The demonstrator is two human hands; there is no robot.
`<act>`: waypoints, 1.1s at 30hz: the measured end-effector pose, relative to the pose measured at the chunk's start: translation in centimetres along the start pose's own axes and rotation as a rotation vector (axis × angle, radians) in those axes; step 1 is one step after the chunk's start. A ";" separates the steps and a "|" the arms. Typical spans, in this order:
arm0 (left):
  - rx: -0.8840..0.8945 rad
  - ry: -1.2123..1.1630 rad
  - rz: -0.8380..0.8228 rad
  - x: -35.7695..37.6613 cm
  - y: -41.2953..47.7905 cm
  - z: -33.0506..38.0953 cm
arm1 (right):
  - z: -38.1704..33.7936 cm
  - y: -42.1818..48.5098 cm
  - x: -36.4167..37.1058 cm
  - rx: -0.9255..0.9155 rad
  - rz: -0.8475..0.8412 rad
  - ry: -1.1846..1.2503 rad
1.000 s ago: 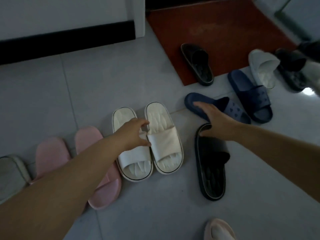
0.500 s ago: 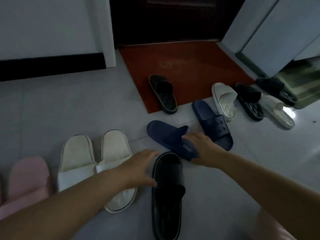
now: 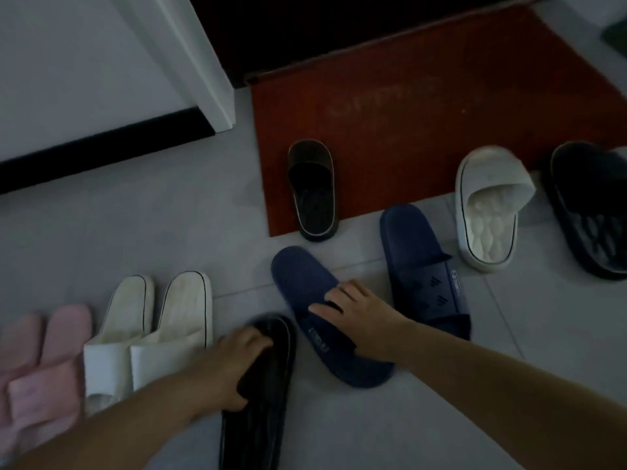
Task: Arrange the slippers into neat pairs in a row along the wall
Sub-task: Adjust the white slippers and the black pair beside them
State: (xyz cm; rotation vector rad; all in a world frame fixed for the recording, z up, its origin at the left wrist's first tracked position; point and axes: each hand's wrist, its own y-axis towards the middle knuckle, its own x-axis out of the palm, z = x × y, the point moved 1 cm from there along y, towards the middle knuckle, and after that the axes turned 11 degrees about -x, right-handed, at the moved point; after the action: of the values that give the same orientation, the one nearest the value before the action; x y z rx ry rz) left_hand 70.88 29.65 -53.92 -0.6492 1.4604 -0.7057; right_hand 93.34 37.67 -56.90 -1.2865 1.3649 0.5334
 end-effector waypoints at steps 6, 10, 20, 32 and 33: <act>-0.129 -0.132 0.215 -6.0 4.2 -1.3 | 0.5 -5.9 5.1 0.362 0.246 0.083; -0.119 -0.181 0.190 -7.9 7.3 -2.2 | 2.9 -7.3 3.5 0.550 0.156 0.019; -0.099 -0.471 0.228 -4.3 7.6 -4.6 | 6.4 4.6 -6.0 0.311 0.044 0.261; -0.086 -0.638 0.265 -3.9 6.0 -6.1 | 5.8 8.4 -2.4 0.289 -0.105 0.103; -0.080 -0.612 0.261 -4.0 6.1 -6.1 | 5.3 7.7 -2.1 0.277 -0.113 0.100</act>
State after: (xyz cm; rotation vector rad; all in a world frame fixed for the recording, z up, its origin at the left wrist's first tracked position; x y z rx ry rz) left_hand 65.08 36.82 -56.02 -0.6486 0.9788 -0.2114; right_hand 88.19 45.44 -59.08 -1.1666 1.3843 0.1957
